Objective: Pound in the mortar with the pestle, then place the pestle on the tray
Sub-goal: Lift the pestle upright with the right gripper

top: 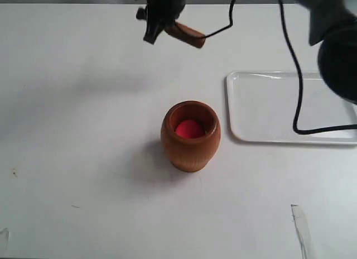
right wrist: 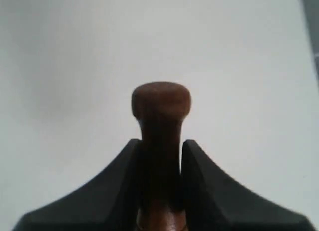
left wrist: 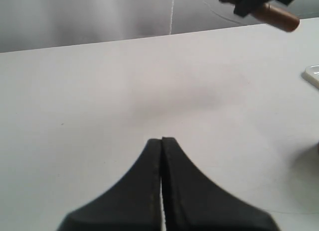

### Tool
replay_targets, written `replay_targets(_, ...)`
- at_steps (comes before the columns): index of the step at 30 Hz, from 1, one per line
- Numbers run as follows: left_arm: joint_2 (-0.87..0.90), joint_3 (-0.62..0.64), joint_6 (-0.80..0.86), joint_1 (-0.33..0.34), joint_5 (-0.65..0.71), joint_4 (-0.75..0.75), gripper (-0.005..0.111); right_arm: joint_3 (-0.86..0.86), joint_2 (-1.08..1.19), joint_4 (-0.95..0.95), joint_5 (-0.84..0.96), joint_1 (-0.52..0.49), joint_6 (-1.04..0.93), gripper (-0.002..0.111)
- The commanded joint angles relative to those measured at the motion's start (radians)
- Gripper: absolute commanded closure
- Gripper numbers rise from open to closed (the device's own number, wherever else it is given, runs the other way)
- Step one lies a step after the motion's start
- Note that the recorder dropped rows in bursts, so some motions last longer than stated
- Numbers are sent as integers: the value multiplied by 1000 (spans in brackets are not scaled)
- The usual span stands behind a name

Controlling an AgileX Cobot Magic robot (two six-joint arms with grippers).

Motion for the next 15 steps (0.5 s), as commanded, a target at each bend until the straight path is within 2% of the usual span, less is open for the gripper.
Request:
replay_targets(1, -1, 1, -8, -8, -3, -7, 107, -7, -104, 70, -32, -4, 57, 108)
replay_targets(8, -1, 1, -8, -8, -3, -7, 107, -7, -218, 72, -30, -1, 186, 108)
replay_targets(15, -1, 1, -8, -8, -3, -7, 107, -7, -303, 63, -18, 32, 221, 108)
